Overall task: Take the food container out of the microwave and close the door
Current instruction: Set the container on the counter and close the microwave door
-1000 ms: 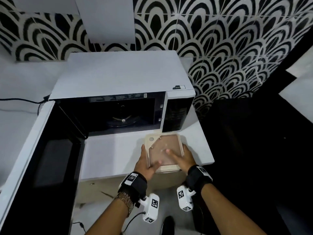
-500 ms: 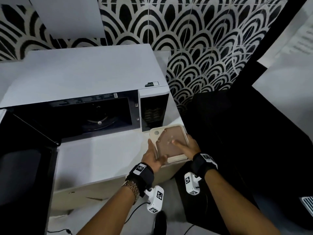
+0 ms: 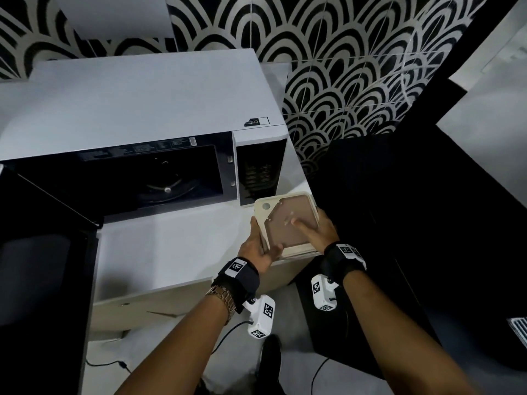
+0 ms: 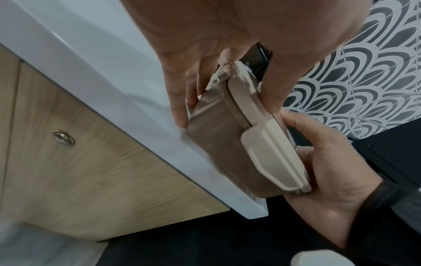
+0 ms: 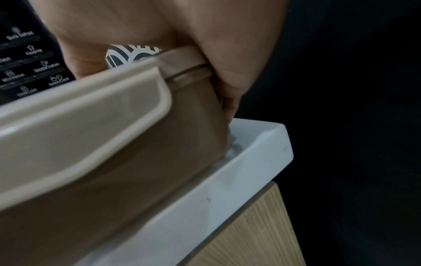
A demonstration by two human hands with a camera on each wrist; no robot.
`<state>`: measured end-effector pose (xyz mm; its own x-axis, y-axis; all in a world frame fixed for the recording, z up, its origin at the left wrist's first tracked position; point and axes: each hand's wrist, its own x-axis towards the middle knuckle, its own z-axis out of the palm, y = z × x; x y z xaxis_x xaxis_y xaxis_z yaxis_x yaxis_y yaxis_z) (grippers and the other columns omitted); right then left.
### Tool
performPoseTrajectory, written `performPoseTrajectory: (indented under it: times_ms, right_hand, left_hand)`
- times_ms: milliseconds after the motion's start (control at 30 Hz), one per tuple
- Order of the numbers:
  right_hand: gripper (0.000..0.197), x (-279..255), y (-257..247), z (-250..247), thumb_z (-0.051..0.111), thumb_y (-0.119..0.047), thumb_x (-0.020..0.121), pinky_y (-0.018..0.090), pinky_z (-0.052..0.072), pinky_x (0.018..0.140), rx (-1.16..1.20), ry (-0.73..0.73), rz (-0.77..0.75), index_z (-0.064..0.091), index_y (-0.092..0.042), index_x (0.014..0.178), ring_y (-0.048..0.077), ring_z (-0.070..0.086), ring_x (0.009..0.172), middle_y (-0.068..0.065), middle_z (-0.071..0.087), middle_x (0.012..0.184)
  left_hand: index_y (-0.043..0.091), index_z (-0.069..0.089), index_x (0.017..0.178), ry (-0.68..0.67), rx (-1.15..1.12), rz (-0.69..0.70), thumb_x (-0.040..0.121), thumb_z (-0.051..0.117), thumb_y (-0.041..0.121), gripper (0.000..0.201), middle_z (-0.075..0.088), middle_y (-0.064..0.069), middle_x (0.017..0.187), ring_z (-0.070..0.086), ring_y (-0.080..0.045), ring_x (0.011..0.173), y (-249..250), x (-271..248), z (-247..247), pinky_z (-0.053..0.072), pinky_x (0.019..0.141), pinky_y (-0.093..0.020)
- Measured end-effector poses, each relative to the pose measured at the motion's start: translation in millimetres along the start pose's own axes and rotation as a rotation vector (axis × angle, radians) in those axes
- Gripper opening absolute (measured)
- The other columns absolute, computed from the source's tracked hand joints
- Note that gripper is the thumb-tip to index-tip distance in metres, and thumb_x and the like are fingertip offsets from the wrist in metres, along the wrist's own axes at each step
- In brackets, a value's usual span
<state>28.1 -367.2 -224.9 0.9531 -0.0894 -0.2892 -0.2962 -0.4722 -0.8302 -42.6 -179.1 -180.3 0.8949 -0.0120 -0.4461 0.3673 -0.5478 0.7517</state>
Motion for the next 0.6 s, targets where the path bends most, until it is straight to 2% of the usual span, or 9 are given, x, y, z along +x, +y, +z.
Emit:
performPoseTrajectory:
  times_ms: [267,333,400,467,500,533,600]
  right_hand:
    - [0.062,-1.3,-5.7,-2.2,0.082,-0.047,0.076,0.03,0.051,0.088,-0.017,0.0,0.031,0.058,-0.018,0.126,0.022,0.066,0.102,0.002,0.069,0.113]
    - [0.063,-0.9,-4.2,-1.7,0.081,-0.05,0.074,0.033,0.053,0.089,-0.027,0.004,0.036,0.059,-0.019,0.125,0.023,0.067,0.103,0.002,0.07,0.113]
    - [0.077,-2.1,-4.8,-1.5,0.08,-0.063,0.067,0.037,0.054,0.092,-0.035,0.013,0.042,0.058,-0.021,0.127,0.024,0.067,0.107,0.001,0.07,0.116]
    - [0.098,-5.2,-8.8,-1.7,0.077,-0.074,0.06,0.043,0.051,0.101,-0.047,0.076,0.062,0.051,-0.023,0.139,0.026,0.061,0.121,0.003,0.064,0.132]
    - [0.098,-9.8,-15.0,-3.4,0.078,-0.07,0.063,0.045,0.048,0.106,-0.051,0.131,0.055,0.048,-0.022,0.143,0.026,0.056,0.127,0.004,0.058,0.139]
    - [0.091,-13.4,-20.3,-5.4,0.079,-0.061,0.069,0.045,0.045,0.108,-0.052,0.196,0.025,0.048,-0.021,0.145,0.026,0.053,0.131,0.005,0.055,0.143]
    - [0.07,-22.4,-34.4,-9.9,0.079,-0.044,0.078,0.047,0.044,0.108,-0.082,0.321,-0.103,0.055,-0.017,0.138,0.028,0.052,0.13,0.008,0.055,0.14]
  left_hand:
    - [0.026,-0.011,0.157,0.001,-0.048,-0.019,0.09,0.059,0.05,0.1,0.051,-0.008,0.147,0.053,-0.029,0.13,-1.2,-2.0,-0.5,0.037,0.088,-0.022]
    - [0.026,-0.008,0.157,0.016,-0.041,-0.016,0.089,0.06,0.05,0.099,0.059,-0.003,0.137,0.056,-0.028,0.123,-2.9,-1.7,1.0,0.04,0.084,-0.021]
    - [0.024,-0.007,0.158,0.018,-0.035,-0.019,0.089,0.062,0.049,0.1,0.062,0.006,0.127,0.057,-0.024,0.118,-4.8,-3.0,-0.6,0.04,0.081,-0.018]
    - [0.023,-0.005,0.158,0.026,-0.052,-0.023,0.087,0.064,0.048,0.103,0.05,0.002,0.148,0.05,-0.022,0.133,-8.7,-6.6,-6.2,0.037,0.093,-0.019]
    - [0.023,-0.003,0.158,0.047,-0.049,-0.01,0.086,0.066,0.047,0.103,0.042,-0.001,0.155,0.045,-0.022,0.139,-11.6,-10.6,-11.7,0.036,0.1,-0.021]
    - [0.025,0.0,0.158,0.076,-0.037,0.012,0.086,0.067,0.045,0.101,0.04,-0.002,0.156,0.042,-0.022,0.142,-15.5,-15.7,-18.9,0.035,0.107,-0.025]
    - [0.028,0.013,0.157,0.143,0.017,0.071,0.086,0.067,0.043,0.091,0.047,-0.001,0.152,0.043,-0.021,0.141,-24.4,-29.9,-38.0,0.035,0.115,-0.033]
